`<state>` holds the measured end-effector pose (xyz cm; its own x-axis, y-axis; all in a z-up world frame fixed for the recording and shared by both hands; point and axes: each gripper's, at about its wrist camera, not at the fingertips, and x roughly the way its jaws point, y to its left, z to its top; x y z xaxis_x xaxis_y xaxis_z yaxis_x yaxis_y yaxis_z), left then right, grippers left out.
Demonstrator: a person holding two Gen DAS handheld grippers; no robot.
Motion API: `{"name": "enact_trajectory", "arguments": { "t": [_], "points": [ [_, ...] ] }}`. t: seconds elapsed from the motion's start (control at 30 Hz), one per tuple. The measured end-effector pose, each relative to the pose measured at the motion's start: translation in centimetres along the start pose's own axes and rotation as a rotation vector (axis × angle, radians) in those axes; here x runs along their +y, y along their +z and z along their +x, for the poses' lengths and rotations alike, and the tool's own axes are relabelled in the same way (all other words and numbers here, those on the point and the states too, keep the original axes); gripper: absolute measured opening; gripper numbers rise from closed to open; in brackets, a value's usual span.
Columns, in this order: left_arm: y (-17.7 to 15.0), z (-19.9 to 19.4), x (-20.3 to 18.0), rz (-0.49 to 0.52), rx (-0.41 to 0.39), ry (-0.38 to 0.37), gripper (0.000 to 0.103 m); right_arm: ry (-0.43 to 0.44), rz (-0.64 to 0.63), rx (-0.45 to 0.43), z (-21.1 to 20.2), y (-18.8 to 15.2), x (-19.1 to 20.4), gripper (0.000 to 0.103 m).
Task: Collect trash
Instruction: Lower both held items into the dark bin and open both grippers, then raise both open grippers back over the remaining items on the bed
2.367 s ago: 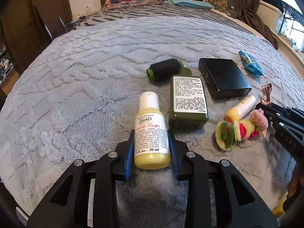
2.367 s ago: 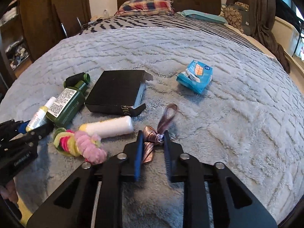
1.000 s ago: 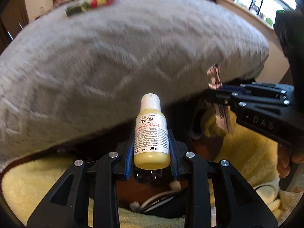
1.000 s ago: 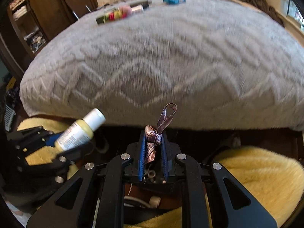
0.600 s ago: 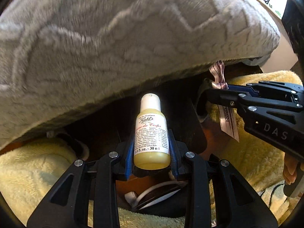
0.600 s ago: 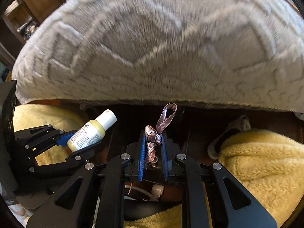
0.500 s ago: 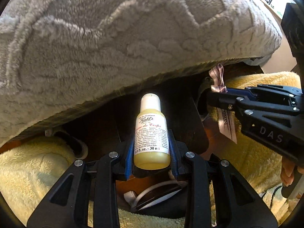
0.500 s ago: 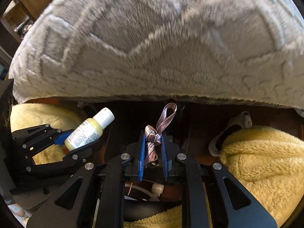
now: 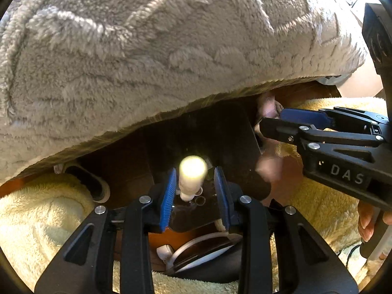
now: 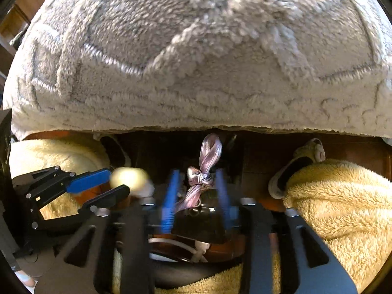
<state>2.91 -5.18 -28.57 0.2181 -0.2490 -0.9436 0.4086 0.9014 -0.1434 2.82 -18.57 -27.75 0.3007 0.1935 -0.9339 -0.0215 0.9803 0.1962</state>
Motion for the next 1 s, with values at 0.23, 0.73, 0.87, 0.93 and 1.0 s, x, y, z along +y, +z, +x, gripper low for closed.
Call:
{"name": "enact_trajectory", "arguments": {
  "t": [0.23, 0.73, 0.87, 0.93, 1.0],
  "points": [
    [0.3, -2.9, 0.3, -0.018, -0.065, 0.038, 0.049, -0.023, 0.021, -0.091, -3.7, 0.6, -0.7, 0.064],
    [2.2, -14.1, 2.4, -0.05, -0.326, 0.126, 0.089, -0.083, 0.028, -0.369, -14.8, 2.7, -1.7, 0.094],
    [3.9, -15.7, 4.0, -0.066, -0.363, 0.195, 0.091, -0.087, 0.004, -0.398, -15.4, 4.7, -1.0, 0.096],
    [5.3, -16.0, 5.0, -0.084, -0.37, 0.223, 0.091, -0.098, -0.023, -0.404, -15.3, 6.4, -0.2, 0.096],
    [6.4, -16.4, 6.0, -0.091, -0.375, 0.237, 0.091, -0.096, -0.036, -0.406, -15.1, 7.8, 0.5, 0.096]
  ]
}}
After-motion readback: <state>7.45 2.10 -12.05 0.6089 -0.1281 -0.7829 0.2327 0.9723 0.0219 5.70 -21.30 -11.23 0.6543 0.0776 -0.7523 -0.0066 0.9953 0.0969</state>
